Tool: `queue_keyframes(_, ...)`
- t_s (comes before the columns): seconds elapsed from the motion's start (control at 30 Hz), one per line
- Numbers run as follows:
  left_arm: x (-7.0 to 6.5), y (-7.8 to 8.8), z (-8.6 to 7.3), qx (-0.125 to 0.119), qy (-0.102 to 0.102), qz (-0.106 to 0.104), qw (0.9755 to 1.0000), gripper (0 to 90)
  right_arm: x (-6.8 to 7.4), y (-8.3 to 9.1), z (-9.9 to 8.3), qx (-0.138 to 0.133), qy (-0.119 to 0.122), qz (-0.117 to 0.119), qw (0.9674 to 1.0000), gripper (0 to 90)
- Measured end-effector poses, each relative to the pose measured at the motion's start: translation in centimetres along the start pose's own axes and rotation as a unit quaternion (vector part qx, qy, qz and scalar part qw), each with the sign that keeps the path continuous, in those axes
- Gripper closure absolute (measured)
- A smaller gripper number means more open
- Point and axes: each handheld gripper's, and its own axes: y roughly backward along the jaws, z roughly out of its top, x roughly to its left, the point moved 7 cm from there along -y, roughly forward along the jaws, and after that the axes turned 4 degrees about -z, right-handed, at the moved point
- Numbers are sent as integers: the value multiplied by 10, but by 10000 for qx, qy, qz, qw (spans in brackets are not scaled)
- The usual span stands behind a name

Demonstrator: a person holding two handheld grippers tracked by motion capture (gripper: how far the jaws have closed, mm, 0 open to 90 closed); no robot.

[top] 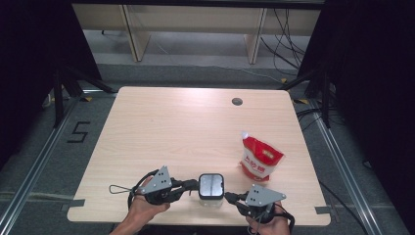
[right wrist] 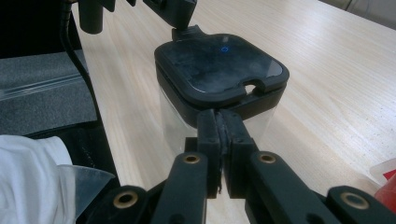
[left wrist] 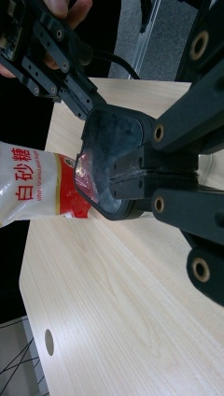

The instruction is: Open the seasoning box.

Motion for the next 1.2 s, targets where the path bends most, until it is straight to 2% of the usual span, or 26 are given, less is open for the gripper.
queue_keyframes(0.03, -1, 0, 0, -20, 93, 17, 10000, 885, 0, 0, 0, 0, 0, 0, 10000, 884)
queue_keyframes(0.1, 0, 0, 0, 2, 0, 14, 10000, 886, -1, 0, 1, -13, 8, -15, 10000, 884)
queue_keyframes(0.33, 0, 0, 0, 0, 9, 10, 10000, 887, -2, 0, 1, 33, -33, -30, 10000, 889)
queue_keyframes(0.57, 0, 0, 0, 14, -53, -2, 10000, 887, -1, 0, 6, -53, 33, -23, 10000, 895)
queue_keyframes(0.6, 0, 0, 0, 13, -62, 3, 10000, 886, -1, 0, 9, -137, 16, -46, 9999, 895)
queue_keyframes(0.67, 0, 0, 0, 27, -69, 11, 10000, 884, -1, 2, 10, -106, 1, -22, 9999, 895)
queue_keyframes(0.73, -2, -1, -1, -9, 38, 4, 10000, 881, 0, 3, 13, -148, 44, -41, 9999, 897)
queue_keyframes(0.8, -3, -1, -1, 37, -30, 58, 10000, 880, 0, 2, 14, -204, 22, -54, 9998, 897)
queue_keyframes(0.83, -4, -1, 0, 34, 8, 76, 10000, 878, 0, 3, 16, -196, 24, -7, 9998, 899)
queue_keyframes(0.87, -4, -1, 0, 37, -88, 40, 9999, 876, 0, 3, 17, -271, -9, -21, 9996, 899)
queue_keyframes(0.93, -4, 0, 1, 20, -15, 48, 10000, 874, 1, 3, 18, -272, -49, -30, 9996, 899)
queue_keyframes(0.97, -3, 1, 1, 7, -39, 60, 10000, 868, -1, 3, 19, -294, 57, -101, 9995, 900)
queue_keyframes(1.0, -1, 4, 2, -29, 34, 86, 10000, 845, 1, 1, 19, -267, 7, 48, 9996, 900)
queue_keyframes(1.03, 0, 5, 2, -51, 70, 104, 9999, 835, 0, 1, 19, -227, 26, -23, 9997, 899)
queue_keyframes(1.1, 0, 7, 3, -57, 81, 96, 9999, 818, 1, 1, 19, -216, -8, -11, 9998, 899)
queue_keyframes(1.13, 0, 8, 3, -98, 82, 39, 9999, 761, 2, 1, 21, -243, -95, -47, 9996, 899)
queue_keyframes(1.17, 1, 12, 2, -111, 126, 41, 9999, 729, 0, 0, 23, -308, 11, -60, 9995, 899)
queue_keyframes(1.2, 1, 12, 2, -111, 126, 41, 9999, 707, 0, 0, 23, -308, 11, -60, 9995, 899)
